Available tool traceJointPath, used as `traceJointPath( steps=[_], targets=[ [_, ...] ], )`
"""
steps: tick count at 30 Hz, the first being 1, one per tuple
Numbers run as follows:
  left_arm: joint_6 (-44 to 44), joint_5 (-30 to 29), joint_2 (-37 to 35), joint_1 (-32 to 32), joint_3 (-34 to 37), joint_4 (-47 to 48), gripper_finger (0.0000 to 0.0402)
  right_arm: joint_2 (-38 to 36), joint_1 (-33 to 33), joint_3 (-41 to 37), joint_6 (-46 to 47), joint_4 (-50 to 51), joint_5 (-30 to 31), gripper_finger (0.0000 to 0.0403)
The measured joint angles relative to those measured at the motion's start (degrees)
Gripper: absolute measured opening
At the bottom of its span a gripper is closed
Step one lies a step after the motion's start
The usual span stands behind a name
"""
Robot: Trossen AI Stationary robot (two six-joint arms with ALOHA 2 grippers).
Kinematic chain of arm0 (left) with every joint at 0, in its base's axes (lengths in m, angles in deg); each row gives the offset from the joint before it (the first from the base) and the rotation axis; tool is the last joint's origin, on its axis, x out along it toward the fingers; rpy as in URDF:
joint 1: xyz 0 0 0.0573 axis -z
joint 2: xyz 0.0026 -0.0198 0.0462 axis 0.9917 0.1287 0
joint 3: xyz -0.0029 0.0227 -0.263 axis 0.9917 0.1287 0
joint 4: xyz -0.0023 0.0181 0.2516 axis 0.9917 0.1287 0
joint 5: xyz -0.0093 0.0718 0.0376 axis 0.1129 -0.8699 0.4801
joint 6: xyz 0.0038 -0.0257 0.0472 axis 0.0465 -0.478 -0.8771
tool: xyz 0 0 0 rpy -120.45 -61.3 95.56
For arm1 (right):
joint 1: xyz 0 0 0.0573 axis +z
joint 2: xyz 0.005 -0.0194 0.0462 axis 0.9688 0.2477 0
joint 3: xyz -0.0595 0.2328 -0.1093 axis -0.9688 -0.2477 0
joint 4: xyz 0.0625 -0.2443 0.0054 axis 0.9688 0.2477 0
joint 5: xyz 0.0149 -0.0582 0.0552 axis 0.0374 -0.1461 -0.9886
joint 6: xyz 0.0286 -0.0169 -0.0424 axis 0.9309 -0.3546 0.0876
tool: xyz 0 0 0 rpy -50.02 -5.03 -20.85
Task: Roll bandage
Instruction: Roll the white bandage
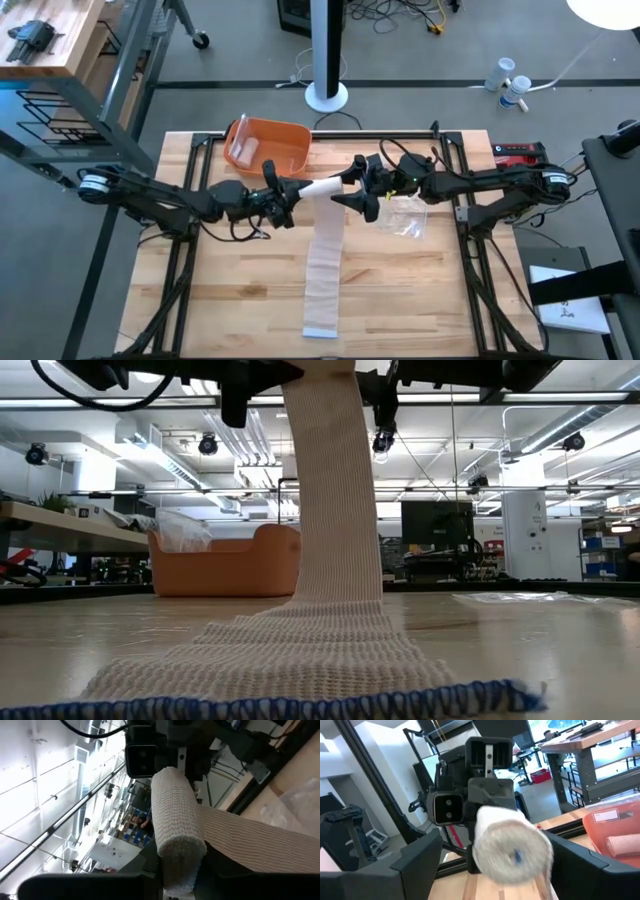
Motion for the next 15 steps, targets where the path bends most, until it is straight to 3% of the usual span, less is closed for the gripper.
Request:
traceJointPath(
  steps=[8,15],
  targets=[
    [-2.02,-0.77,1.41,-0.29,0.00,-0.90,0.0052,0.00,-0.02,0.00,0.93,0.06,-0.84,0.0308],
    [-2.00,-1.18,1.26,-0.29,0.00,-1.25,0.0053,0.00,-0.02,0.00,4.06,1.76,-1.01,0.0275]
  ],
)
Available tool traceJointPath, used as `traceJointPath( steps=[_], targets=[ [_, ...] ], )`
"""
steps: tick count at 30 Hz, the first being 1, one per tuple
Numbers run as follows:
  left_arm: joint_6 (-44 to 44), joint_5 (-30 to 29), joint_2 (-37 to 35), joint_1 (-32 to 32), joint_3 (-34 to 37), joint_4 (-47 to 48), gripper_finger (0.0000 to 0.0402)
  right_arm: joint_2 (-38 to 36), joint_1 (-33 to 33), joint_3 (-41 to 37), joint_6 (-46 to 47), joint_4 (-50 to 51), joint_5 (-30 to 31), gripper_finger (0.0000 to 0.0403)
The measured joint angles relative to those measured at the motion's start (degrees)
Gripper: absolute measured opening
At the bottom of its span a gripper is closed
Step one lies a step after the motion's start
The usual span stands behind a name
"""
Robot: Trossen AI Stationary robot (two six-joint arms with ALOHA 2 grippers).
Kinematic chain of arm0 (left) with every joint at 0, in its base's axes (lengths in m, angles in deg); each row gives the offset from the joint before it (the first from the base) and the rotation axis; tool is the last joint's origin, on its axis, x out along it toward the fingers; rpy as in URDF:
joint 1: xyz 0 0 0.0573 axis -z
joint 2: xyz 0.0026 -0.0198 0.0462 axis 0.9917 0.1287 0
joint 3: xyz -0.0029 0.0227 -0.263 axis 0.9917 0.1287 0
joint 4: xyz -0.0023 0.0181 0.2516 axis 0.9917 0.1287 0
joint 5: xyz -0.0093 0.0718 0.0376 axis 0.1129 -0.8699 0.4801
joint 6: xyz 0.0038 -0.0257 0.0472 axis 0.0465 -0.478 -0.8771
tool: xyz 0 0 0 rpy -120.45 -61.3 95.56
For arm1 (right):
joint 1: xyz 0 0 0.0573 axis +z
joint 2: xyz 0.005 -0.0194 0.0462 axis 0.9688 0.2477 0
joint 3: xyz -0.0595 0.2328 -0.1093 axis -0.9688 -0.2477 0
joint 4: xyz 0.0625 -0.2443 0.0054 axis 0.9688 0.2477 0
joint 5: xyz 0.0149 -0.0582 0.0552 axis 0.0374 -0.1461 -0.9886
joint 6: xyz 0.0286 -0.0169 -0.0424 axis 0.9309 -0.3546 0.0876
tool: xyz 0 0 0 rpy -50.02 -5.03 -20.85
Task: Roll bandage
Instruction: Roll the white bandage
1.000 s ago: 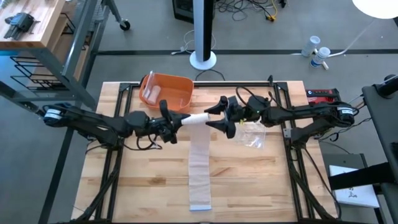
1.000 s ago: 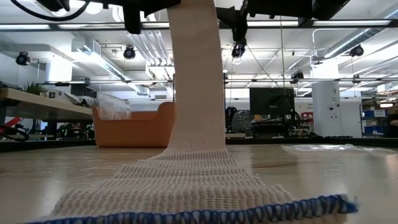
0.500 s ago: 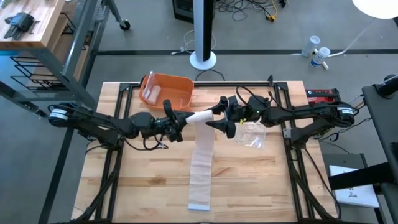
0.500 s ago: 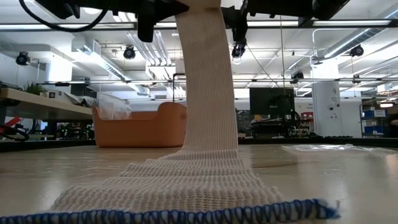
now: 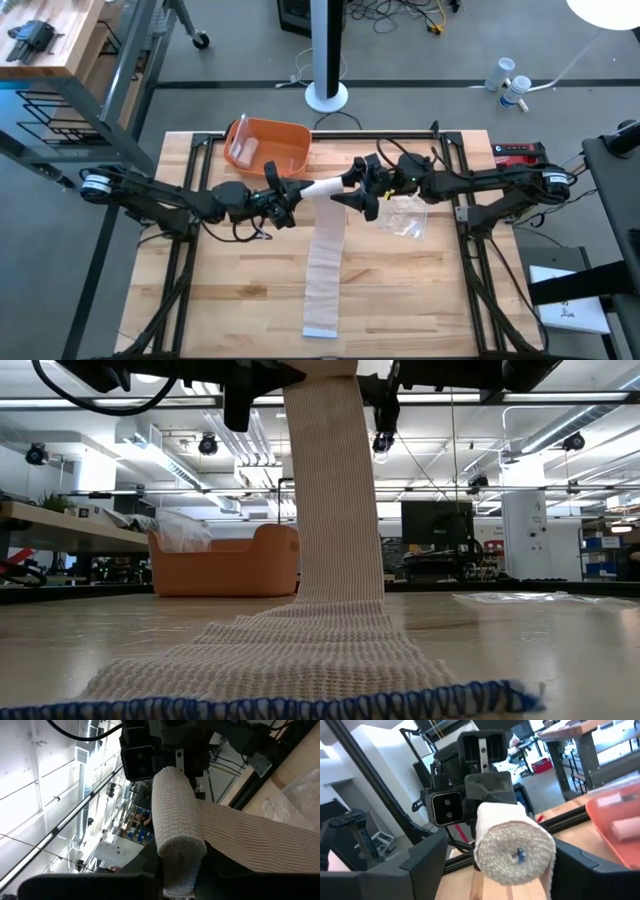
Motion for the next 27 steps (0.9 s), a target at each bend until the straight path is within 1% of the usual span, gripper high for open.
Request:
traceJointPath(
  steps=[3,8,12,21,27],
  targets=[
    [0.00,-0.01,-0.04,0.00,-0.01,-0.01,0.0053,0.00,0.00,0.00,1.95,0.36,0.00,0.0258],
    [0.00,0.00,-0.04,0.00,-0.02,0.02,0.0056,0.00,0.00,0.00,2.63,0.90,0.04,0.0226],
    [0.00,0.01,-0.04,0.00,-0.01,0.01,0.0056,0.00,0.00,0.00,5.48,0.95,0.09,0.0201],
    [0.00,1.11,-0.04,-0.04,0.00,0.53,0.0059,0.02,-0.01,-0.02,8.45,1.31,-0.02,0.0158],
    [0.01,1.57,-0.04,-0.04,0.00,0.59,0.0058,0.02,0.00,-0.04,8.51,1.31,0.11,0.0132]
  ],
)
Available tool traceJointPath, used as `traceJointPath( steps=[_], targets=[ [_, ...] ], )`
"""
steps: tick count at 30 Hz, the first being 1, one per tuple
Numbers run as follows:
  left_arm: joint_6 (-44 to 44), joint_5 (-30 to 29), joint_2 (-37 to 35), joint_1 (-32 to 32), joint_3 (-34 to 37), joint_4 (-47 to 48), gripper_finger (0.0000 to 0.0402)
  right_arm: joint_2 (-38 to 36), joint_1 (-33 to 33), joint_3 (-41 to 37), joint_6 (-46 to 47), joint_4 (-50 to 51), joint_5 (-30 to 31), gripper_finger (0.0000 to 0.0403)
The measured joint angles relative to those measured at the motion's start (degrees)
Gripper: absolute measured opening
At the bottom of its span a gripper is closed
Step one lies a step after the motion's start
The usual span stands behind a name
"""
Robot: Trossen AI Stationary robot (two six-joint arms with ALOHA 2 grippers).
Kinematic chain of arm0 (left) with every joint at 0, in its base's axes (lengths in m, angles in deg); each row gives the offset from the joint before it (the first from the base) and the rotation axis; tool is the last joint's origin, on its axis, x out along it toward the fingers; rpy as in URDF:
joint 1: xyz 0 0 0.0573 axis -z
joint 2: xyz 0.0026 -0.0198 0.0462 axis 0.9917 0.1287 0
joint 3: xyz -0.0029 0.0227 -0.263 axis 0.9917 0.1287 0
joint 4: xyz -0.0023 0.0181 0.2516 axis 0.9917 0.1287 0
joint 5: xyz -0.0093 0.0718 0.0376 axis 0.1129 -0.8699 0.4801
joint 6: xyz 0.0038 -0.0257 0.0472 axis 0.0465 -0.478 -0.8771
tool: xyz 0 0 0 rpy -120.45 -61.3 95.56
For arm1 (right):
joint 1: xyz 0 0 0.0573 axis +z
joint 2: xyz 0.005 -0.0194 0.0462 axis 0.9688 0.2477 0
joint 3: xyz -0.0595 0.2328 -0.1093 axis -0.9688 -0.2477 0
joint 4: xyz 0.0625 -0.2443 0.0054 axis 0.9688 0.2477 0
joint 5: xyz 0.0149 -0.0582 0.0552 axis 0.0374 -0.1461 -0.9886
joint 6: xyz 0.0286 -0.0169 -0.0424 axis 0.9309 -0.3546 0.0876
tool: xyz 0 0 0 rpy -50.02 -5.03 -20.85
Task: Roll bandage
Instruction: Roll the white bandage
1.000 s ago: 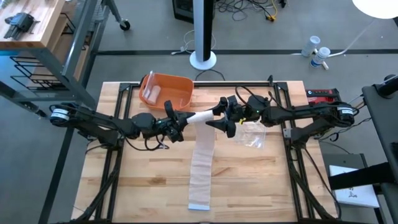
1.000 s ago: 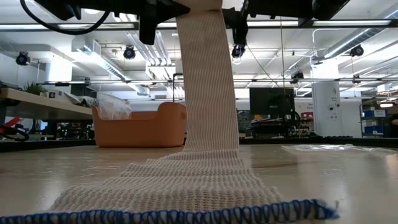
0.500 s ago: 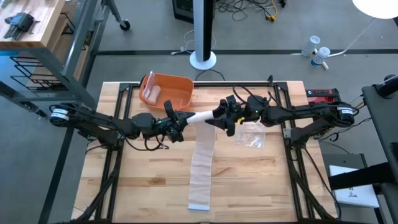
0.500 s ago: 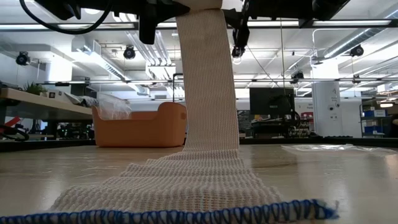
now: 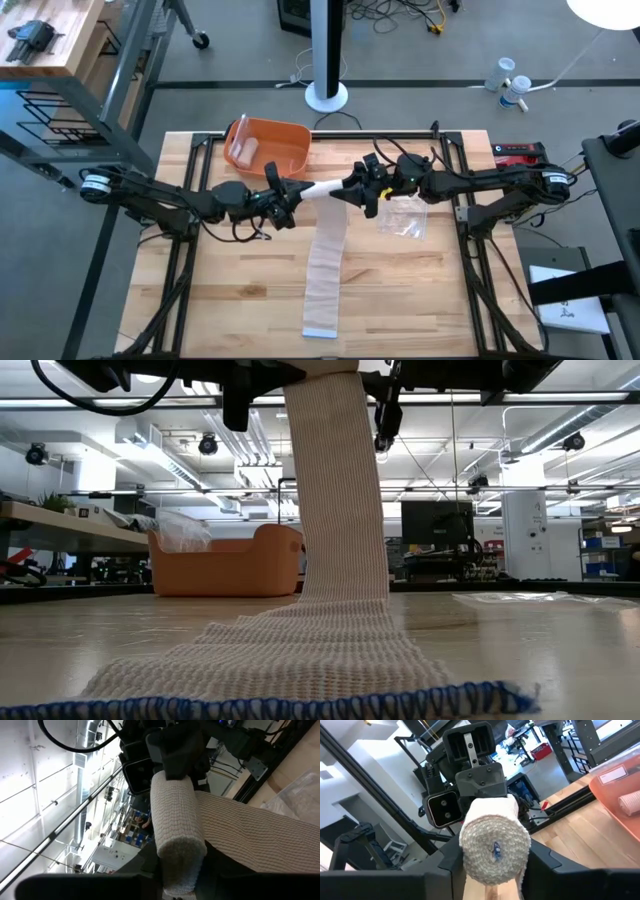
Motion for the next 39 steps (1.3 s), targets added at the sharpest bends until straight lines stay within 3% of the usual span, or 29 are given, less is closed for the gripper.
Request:
traceJointPath(
  steps=[4,11,24,29,33,39],
  targets=[
    [0.61,0.22,0.00,0.01,0.00,0.02,0.0062,0.00,0.00,0.00,-0.08,-0.01,0.04,0.0122],
    [8.40,0.24,-0.02,1.30,0.00,-0.11,0.0120,0.00,0.00,0.00,-3.88,-0.48,0.00,0.0102],
    [36.57,-0.66,-5.56,2.05,-0.03,1.33,0.0272,0.02,0.02,0.00,-17.26,-3.41,0.28,0.0083],
    [51.82,-0.28,-7.91,1.42,-5.37,14.89,0.0300,0.02,0.35,0.00,-26.66,-4.23,0.31,0.0084],
    [64.44,5.23,-6.72,0.94,-14.07,31.35,0.0298,0.02,0.52,0.01,-33.17,-5.29,0.26,0.0084],
    [66.46,6.45,-1.78,0.87,-20.00,34.67,0.0283,0.02,0.74,0.01,-37.10,-5.82,-0.47,0.0080]
  ],
)
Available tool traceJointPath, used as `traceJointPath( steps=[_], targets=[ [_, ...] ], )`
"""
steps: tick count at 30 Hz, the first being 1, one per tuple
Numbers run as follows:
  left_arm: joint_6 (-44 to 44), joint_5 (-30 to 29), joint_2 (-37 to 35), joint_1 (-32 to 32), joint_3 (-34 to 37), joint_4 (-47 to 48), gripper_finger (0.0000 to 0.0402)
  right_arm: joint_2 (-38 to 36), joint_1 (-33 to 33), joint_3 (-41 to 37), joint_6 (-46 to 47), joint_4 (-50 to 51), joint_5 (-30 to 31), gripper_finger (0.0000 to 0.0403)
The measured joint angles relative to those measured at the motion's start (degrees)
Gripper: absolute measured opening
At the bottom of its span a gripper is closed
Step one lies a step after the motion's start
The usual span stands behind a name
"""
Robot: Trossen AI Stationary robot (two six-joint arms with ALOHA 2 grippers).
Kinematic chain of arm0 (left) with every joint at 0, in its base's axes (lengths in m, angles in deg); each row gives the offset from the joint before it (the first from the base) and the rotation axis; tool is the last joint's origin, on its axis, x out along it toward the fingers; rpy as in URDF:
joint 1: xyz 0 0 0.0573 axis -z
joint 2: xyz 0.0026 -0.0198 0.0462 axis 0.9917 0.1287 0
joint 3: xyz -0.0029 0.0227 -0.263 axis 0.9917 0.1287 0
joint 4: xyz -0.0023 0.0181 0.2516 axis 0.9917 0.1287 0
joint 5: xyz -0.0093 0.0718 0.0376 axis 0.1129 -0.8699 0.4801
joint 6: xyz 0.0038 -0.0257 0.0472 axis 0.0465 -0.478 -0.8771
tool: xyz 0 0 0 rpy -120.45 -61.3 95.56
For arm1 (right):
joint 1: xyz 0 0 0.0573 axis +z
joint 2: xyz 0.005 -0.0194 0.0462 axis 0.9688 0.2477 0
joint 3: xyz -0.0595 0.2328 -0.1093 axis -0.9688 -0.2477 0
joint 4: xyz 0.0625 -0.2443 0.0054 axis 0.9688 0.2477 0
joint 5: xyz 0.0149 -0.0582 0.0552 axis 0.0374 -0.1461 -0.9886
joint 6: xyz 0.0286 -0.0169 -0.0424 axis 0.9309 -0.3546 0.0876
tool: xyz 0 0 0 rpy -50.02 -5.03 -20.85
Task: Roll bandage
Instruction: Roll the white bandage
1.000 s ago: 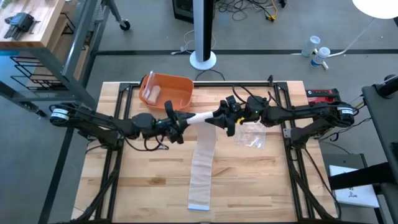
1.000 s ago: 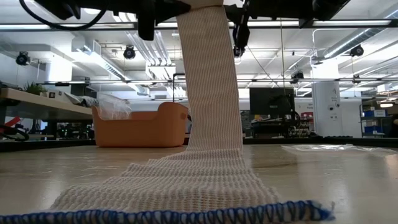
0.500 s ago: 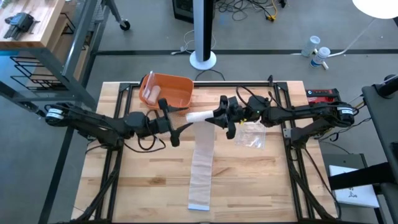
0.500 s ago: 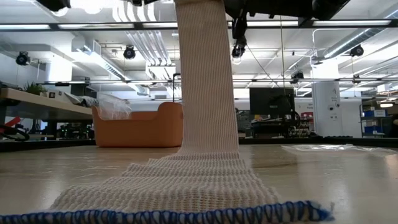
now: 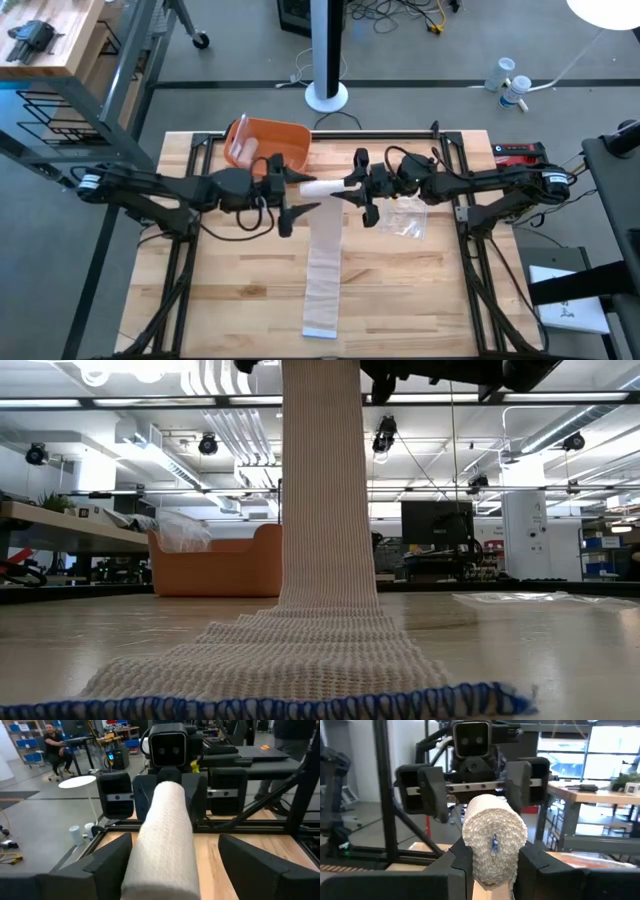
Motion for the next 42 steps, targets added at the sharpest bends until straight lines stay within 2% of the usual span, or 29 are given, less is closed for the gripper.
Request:
traceJointPath(
  steps=[4,10,13,20,24,29,38,42],
  targets=[
    [0.08,0.07,1.30,-0.32,-0.48,0.15,0.0273,0.00,0.07,0.01,-0.39,-0.05,-3.38,0.0080],
    [0.08,0.24,1.21,-0.35,-0.54,-0.13,0.0234,-0.02,0.13,0.01,-0.67,-0.40,-3.75,0.0078],
    [0.08,0.43,1.21,-0.43,-0.53,-0.11,0.0195,-0.02,0.12,0.01,-0.79,-0.55,-3.53,0.0078],
    [-2.80,0.43,1.01,-0.52,-0.53,0.42,0.0070,-0.02,0.09,0.01,1.41,-0.39,-3.39,0.0078],
    [-5.93,0.37,1.01,-0.55,-0.53,0.55,0.0068,-0.02,0.09,0.03,5.77,-0.31,-3.60,0.0091],
    [-8.72,0.06,1.04,-0.57,-0.53,0.48,0.0068,-0.11,0.13,0.03,13.66,-0.40,-3.80,0.0126],
    [-13.44,-0.07,0.97,-0.59,-0.53,0.09,0.0069,-1.03,0.13,0.03,31.36,-2.77,-4.56,0.0227],
    [-16.79,-0.50,0.97,-0.63,-0.51,-0.27,0.0070,-1.07,0.02,0.03,35.74,-3.50,-4.14,0.0272]
  ],
)
